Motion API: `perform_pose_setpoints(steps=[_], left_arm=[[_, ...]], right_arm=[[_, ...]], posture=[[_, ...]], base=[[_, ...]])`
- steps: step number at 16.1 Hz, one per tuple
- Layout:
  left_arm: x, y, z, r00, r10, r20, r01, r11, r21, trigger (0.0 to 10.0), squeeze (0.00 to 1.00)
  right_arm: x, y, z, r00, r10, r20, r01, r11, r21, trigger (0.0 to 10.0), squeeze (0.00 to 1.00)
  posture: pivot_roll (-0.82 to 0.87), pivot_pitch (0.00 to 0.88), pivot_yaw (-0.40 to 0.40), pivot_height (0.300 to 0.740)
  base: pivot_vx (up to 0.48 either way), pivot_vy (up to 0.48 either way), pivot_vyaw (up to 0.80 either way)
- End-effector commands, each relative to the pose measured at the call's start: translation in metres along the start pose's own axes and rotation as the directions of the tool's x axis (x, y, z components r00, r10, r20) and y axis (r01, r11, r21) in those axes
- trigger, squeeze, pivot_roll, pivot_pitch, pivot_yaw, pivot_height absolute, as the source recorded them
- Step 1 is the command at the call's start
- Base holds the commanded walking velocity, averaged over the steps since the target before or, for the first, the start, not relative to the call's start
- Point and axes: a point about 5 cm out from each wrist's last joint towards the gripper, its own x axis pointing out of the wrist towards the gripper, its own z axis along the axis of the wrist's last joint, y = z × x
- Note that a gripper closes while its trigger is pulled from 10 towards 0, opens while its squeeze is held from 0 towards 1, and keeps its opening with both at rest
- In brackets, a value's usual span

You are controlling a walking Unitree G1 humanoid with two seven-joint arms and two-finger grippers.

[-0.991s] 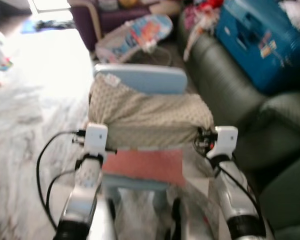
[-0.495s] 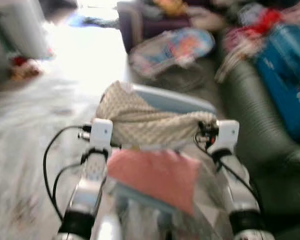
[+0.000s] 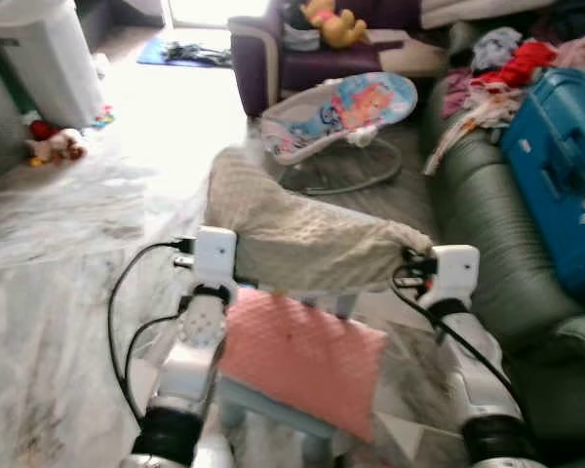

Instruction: Move the pillow to the sofa

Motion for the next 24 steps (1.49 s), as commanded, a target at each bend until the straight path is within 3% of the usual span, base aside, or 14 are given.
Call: perform_pose_setpoints(steps=[1,3,8,12,24], left_arm=[[-0.003,0.003,-0.006,1.0,0.001,-0.012,-0.001,1.0,0.004,10.0,0.0],[-0.003,-0.003,-0.003,0.999,-0.045,-0.008,0.045,0.999,-0.009,10.0,0.0],[-0.004,0.005,-0.001,0.997,-0.074,-0.009,0.073,0.996,-0.053,10.0,0.0],[-0.011,0.003,-0.008,0.996,-0.077,-0.038,0.075,0.995,-0.069,10.0,0.0],[-0.012,0.003,-0.014,0.994,-0.068,-0.091,0.062,0.996,-0.069,10.0,0.0]], right_arm=[[0.007,0.016,0.009,0.997,0.062,0.036,-0.062,0.998,-0.009,10.0,0.0],[0.006,0.016,0.006,0.998,0.059,0.022,-0.059,0.998,0.0,10.0,0.0],[0.003,0.019,0.002,0.999,0.05,0.002,-0.05,0.999,0.015,10.0,0.0],[0.003,0.015,0.0,0.999,0.03,-0.024,-0.03,1.0,0.001,10.0,0.0],[0.001,0.006,0.001,0.999,-0.025,-0.026,0.025,1.0,-0.004,10.0,0.0]], posture=[[-0.01,0.0,-0.027,0.74],[-0.01,0.0,-0.026,0.74],[0.01,0.0,-0.034,0.74],[0.0,0.0,-0.035,0.74],[-0.01,0.0,-0.034,0.74]], base=[[0.0,0.0,0.0],[0.0,0.0,0.0],[0.0,0.0,0.0],[-0.258,0.0,0.0],[-0.316,0.0,0.0]])
